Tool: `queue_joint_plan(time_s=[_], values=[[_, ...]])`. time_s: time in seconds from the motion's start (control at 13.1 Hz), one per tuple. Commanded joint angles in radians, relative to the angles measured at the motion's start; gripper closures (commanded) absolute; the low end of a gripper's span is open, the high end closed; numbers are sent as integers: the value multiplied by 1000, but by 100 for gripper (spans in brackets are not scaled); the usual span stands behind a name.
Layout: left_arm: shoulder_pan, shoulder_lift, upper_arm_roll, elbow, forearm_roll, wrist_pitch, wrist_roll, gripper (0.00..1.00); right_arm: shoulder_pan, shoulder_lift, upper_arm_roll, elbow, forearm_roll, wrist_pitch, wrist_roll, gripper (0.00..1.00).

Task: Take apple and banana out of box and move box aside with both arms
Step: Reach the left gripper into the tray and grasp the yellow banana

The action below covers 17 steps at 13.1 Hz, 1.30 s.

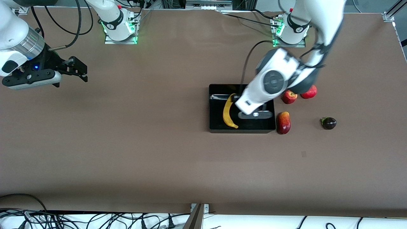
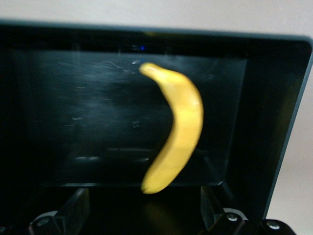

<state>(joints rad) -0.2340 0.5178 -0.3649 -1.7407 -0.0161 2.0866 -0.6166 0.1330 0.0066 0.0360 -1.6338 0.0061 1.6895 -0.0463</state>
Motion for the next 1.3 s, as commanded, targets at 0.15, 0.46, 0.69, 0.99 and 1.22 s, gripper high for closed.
queue_joint_plan(time_s=[0.15,0.46,0.69,0.99,1.22], values=[[-76,166,11,41,108,136,-80,0,4,-2,-2,9,-8,-5,3,0],[-97,189,23,1,249,176,-103,9,4,-2,-4,11,-5,-4,-6,0],[-93,189,21,-6,249,173,-107,85,4,1,-4,11,2,-4,-10,0],[-52,147,17,3,243,124,-106,100,5,4,-4,11,-6,-19,-10,0],[-10,62,12,9,239,26,-91,100,7,6,-2,11,-1,-120,-12,0]])
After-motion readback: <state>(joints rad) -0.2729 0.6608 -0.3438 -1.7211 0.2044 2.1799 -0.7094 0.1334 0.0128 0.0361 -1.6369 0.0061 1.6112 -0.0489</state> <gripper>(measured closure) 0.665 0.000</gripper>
